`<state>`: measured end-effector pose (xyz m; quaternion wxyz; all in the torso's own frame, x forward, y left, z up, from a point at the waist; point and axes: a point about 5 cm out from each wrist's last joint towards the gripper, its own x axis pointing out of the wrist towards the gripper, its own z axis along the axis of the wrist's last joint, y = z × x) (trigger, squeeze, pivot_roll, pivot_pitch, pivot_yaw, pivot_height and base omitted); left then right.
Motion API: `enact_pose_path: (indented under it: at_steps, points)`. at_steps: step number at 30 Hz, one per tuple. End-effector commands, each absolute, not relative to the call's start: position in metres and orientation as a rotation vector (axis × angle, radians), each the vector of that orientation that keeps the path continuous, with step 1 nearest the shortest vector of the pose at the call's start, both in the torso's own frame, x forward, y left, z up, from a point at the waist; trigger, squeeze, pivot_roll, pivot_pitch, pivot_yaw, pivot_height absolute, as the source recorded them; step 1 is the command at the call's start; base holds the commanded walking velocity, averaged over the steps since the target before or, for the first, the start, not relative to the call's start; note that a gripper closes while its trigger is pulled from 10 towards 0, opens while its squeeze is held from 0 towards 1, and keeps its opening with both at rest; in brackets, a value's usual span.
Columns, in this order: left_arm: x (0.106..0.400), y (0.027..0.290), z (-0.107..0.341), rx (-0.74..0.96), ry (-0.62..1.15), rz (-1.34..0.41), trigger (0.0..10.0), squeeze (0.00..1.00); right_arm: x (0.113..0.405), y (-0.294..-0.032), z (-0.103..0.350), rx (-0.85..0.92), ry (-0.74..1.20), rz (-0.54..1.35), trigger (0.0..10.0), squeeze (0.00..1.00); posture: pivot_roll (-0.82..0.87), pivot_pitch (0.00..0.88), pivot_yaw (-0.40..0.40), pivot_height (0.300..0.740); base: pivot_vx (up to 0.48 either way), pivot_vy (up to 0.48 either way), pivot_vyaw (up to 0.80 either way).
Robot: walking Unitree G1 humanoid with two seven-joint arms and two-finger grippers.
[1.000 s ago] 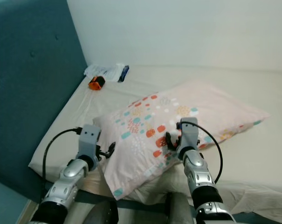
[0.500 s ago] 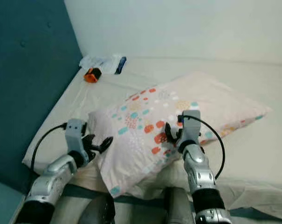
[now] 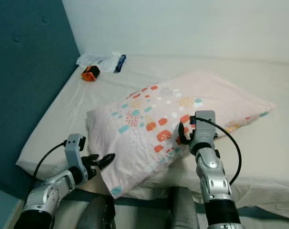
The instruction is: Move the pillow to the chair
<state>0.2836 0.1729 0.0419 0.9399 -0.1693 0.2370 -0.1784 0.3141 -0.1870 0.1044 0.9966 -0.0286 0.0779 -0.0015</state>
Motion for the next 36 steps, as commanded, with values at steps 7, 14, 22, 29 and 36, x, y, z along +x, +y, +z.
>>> enact_pose_path:
  at_steps: [7, 14, 22, 29, 36]
  points:
    - [0.289, 0.170, 0.038, -0.480, 0.524, -0.299, 10.0, 0.00, 0.308, -0.177, 0.095, -0.081, 0.240, 0.055, 10.0, 0.00, -0.02, 0.140, -0.037, 0.559, 0.000, 0.000, 0.00]
    - [0.300, 0.171, 0.050, -0.786, 0.416, -0.249, 10.0, 0.00, 0.307, -0.174, 0.096, -0.035, 0.239, 0.069, 10.0, 0.00, -0.02, 0.128, -0.033, 0.549, 0.000, 0.000, 0.00]
    - [0.301, 0.160, 0.051, -0.898, 0.405, -0.279, 10.0, 0.00, 0.308, -0.173, 0.095, -0.026, 0.252, 0.069, 10.0, 0.00, -0.03, 0.116, -0.034, 0.549, 0.000, 0.000, 0.00]
    - [0.301, 0.132, 0.048, -0.846, 0.429, -0.354, 10.0, 1.00, 0.308, -0.175, 0.095, -0.017, 0.255, 0.061, 10.0, 0.00, -0.03, 0.095, -0.030, 0.549, 0.000, 0.000, 0.00]
    - [0.302, 0.128, 0.046, -0.823, 0.436, -0.338, 10.0, 1.00, 0.308, -0.174, 0.095, -0.015, 0.254, 0.063, 10.0, 0.00, -0.03, 0.095, -0.030, 0.549, 0.000, 0.000, 0.00]
